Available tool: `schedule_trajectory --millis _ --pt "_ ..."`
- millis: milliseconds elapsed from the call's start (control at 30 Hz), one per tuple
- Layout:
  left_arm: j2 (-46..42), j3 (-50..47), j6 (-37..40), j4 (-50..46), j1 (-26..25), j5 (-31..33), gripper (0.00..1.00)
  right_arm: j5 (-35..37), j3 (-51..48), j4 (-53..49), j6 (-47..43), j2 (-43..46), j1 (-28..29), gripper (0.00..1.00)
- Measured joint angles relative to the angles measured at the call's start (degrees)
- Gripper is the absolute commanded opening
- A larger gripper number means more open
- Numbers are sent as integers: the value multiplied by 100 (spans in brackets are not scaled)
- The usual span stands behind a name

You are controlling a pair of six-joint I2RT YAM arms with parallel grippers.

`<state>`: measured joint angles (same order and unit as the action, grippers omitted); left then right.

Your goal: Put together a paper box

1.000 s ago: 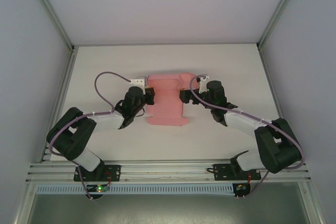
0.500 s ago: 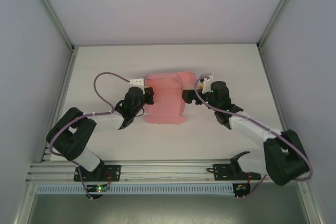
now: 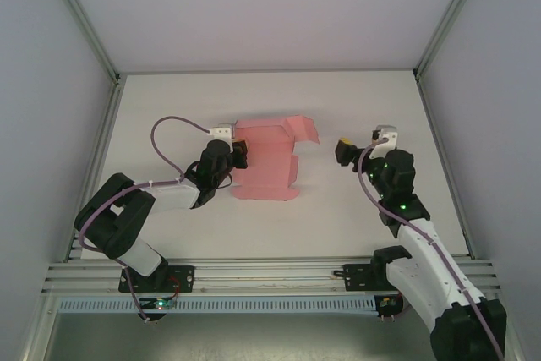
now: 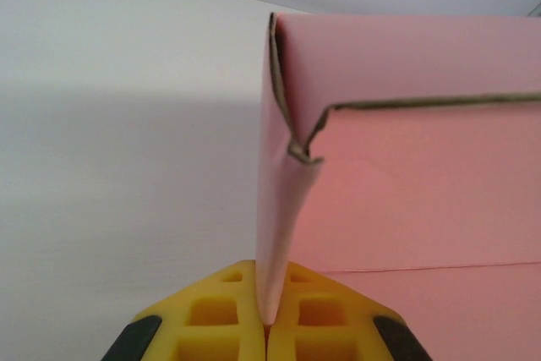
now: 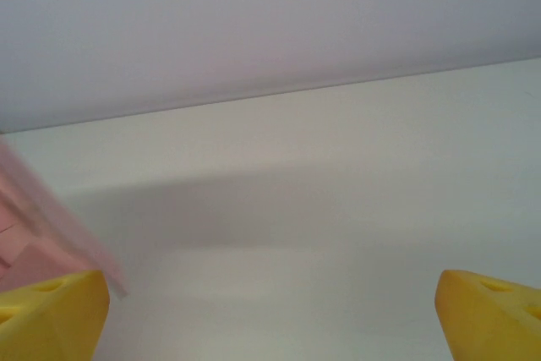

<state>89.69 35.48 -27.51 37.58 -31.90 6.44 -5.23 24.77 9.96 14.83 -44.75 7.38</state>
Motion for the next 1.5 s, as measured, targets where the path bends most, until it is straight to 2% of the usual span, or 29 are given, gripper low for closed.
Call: schedule_trajectory --millis 167,300,433,667,900,1000,1167,1333,1500 --pt "-122 -2 66 2 0 -234 0 -649 398 -17 -81 -855 -275 95" --pt "-273 0 120 0 0 -428 0 -1934 634 345 -286 -1635 -273 87" --pt "-341 0 140 -7 2 -479 0 -3012 754 671 -348 -2232 -225 86" --pt "-341 0 138 -37 4 -487 0 -3799 844 798 -588 -2535 81 86" --pt "-304 55 138 -55 4 -575 0 -3956 975 852 -743 -2712 297 83" --pt "-286 76 140 -74 4 -619 0 -3967 1032 870 -791 -2804 435 77" --pt "-262 98 140 -96 4 -649 0 -3838 1113 863 -809 -2892 603 73" --pt "-251 129 140 -118 4 -645 0 -3189 1248 658 -962 -2889 905 71" --pt "-251 131 140 -201 7 -601 0 -2057 1318 385 -1126 -2813 1375 68"
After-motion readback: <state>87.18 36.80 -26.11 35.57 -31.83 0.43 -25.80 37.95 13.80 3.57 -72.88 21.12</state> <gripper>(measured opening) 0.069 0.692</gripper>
